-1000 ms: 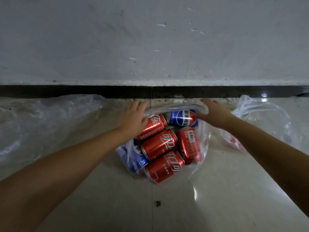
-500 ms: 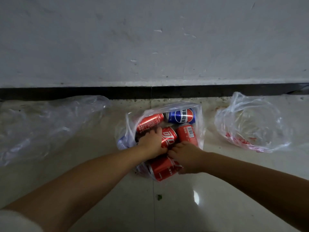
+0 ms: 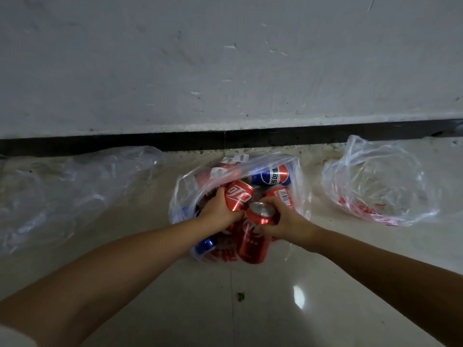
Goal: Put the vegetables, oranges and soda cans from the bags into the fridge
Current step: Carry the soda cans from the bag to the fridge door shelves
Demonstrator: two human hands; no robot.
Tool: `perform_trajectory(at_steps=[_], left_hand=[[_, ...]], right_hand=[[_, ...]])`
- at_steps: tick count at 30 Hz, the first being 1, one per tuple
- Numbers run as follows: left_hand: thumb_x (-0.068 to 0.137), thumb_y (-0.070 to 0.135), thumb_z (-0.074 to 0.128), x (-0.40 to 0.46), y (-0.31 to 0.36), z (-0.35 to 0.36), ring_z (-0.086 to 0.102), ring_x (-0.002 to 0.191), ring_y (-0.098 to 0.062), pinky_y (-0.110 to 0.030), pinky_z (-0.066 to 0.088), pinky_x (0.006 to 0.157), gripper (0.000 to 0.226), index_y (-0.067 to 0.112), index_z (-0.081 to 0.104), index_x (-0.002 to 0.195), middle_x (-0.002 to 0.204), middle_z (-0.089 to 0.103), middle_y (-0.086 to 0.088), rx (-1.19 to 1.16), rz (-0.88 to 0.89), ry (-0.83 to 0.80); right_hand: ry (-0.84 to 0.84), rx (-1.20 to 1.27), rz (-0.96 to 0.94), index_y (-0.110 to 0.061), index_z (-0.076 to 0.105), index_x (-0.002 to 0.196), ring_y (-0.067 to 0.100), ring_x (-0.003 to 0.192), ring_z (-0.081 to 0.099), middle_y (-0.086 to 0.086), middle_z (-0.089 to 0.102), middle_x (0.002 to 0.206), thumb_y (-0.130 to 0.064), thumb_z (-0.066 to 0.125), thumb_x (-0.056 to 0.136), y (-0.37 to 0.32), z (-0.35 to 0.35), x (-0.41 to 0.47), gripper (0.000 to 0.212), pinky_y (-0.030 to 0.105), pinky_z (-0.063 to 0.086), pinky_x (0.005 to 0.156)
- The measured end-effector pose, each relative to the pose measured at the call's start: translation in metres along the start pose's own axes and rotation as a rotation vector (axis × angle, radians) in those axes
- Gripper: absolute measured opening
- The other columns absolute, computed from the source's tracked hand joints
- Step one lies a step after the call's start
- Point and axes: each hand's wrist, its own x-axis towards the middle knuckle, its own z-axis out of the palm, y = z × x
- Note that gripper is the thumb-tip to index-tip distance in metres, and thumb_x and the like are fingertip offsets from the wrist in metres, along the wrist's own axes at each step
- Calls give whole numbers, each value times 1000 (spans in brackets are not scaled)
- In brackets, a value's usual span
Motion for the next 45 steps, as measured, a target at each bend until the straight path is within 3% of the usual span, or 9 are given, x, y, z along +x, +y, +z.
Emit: perform_trajectory(at_steps=[4, 9, 15, 18, 24, 26, 30, 38, 45], left_hand=[[78, 33, 72, -14, 14, -15, 58, 101, -14, -37, 47, 90, 71, 27, 33, 137, 112, 57, 6, -431, -103, -104], [81, 25, 69, -60, 44, -40, 62, 107, -27, -52, 49, 94, 58, 26, 39, 131, 118, 62, -7, -740, -203, -108], [80, 25, 71, -156, 96, -92, 64, 103, -23, -46, 55, 83, 64, 23, 37, 134, 123, 61, -6, -685, -284, -64], [79, 25, 72, -214, 130, -112, 64, 100, -20, -39, 55, 79, 65, 21, 39, 135, 123, 61, -6, -673, -323, -32], [71, 33, 78, -333, 241, -139, 61, 110, -26, -53, 49, 95, 79, 21, 37, 137, 124, 60, -7, -626, -316, -95], [67, 37, 80, -365, 283, -142, 59, 114, -27, -54, 46, 99, 86, 22, 35, 138, 127, 57, -7, -554, -265, -168], [80, 27, 72, -411, 361, -143, 56, 113, -22, -50, 46, 99, 59, 35, 35, 125, 119, 56, 2, -383, -80, -317], [61, 44, 81, -500, 484, -114, 60, 111, -27, -54, 48, 96, 88, 27, 39, 136, 126, 59, -7, -168, 153, -544], [79, 28, 73, -632, 569, 13, 60, 109, -24, -47, 50, 94, 62, 24, 39, 131, 122, 59, -3, 112, 423, -863]], right_hand=[[-26, 676, 156, -22, 45, 132, 32, 108, 63, 15, 58, 127, -37, 81, 62, -9, -4, -1, 80, 45, 56, 79], [22, 1144, 260, -15, 46, 131, 32, 90, 70, 20, 67, 112, -46, 88, 47, -39, 4, -25, 99, 47, 57, 72], [71, 1131, 356, -17, 45, 128, 35, 95, 69, 20, 63, 120, -31, 97, 27, -120, 27, -98, 114, 47, 56, 70], [81, 1006, 361, -17, 45, 129, 32, 100, 68, 17, 64, 120, -35, 94, 39, -167, 24, -155, 104, 47, 56, 76], [184, 873, 288, -19, 52, 114, 21, 84, 70, 7, 69, 98, -23, 71, 75, -262, -17, -307, 44, 37, 56, 68], [243, 874, 279, -18, 50, 118, 26, 93, 67, 11, 66, 106, -21, 67, 78, -287, -30, -358, 43, 40, 56, 73], [361, 871, 202, -21, 50, 119, 30, 102, 64, 13, 64, 115, -24, 69, 75, -323, -45, -447, 48, 42, 56, 80], [783, 972, -11, -22, 50, 117, 26, 99, 65, 10, 64, 110, -18, 67, 83, -342, -35, -617, 38, 36, 56, 75], [1278, 993, -87, -17, 54, 116, 22, 93, 68, 10, 68, 105, -25, 74, 65, -292, 12, -809, 56, 34, 56, 76]])
